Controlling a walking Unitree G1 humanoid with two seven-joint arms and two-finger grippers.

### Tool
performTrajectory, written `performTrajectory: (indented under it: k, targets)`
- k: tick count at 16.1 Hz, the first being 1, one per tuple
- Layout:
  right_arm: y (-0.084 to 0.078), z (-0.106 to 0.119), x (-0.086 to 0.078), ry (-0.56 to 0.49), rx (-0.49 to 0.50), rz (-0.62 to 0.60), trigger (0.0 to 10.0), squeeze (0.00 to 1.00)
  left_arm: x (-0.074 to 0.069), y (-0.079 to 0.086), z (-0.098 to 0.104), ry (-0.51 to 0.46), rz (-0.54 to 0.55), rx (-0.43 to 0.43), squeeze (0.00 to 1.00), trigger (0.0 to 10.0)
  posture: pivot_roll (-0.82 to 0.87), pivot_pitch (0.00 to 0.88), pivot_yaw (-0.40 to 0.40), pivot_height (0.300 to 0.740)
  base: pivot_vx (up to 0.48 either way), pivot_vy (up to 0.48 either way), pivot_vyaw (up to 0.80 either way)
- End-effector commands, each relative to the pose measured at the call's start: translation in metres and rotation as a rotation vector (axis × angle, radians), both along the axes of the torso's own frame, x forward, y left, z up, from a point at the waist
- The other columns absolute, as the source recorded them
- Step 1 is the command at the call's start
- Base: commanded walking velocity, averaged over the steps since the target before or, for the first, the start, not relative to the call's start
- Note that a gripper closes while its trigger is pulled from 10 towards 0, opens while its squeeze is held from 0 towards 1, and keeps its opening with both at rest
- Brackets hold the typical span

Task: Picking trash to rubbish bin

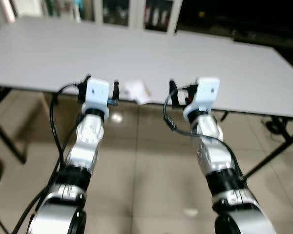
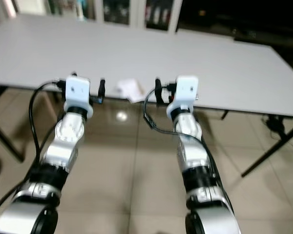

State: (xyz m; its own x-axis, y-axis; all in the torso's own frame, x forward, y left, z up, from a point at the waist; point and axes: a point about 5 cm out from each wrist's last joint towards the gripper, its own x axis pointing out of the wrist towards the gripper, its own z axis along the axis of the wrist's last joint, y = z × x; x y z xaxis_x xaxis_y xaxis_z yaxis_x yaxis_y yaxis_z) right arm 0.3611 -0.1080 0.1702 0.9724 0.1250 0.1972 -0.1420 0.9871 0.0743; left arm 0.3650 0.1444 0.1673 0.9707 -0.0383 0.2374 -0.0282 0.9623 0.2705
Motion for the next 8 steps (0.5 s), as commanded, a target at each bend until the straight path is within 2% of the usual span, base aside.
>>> performTrajectory:
  k: [1,8]
  targets:
    - [-0.0120,-0.0015,-0.0005,0.009,0.000,-0.030,10.0,0.00,-0.0003,-0.0107,0.0017,0.001,-0.032,0.004,1.00,10.0,-0.03,0.044,-0.120,0.740,0.480,0.000,0.00]
    - [-0.0119,-0.0021,-0.0012,0.016,-0.001,-0.025,10.0,0.00,-0.0004,-0.0123,0.0015,0.007,-0.037,0.008,1.00,10.0,-0.03,0.047,-0.117,0.740,0.480,0.000,0.00]
